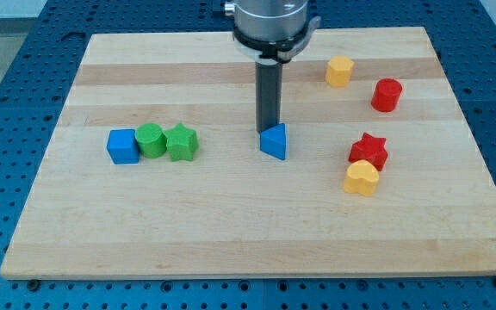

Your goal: Separate the blue triangle from the red star

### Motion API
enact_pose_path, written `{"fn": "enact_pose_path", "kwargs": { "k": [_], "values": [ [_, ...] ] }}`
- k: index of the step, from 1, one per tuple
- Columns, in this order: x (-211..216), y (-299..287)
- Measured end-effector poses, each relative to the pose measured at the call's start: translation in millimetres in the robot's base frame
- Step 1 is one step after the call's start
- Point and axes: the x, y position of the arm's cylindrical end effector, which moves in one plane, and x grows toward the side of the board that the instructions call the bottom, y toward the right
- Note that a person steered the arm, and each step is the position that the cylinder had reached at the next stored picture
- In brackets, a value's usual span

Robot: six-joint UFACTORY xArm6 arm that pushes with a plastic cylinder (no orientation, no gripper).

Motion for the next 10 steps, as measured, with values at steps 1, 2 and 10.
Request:
{"fn": "enact_pose_path", "kwargs": {
  "k": [1,2,10],
  "values": [
    [0,25],
    [0,64],
    [25,-49]
  ]
}}
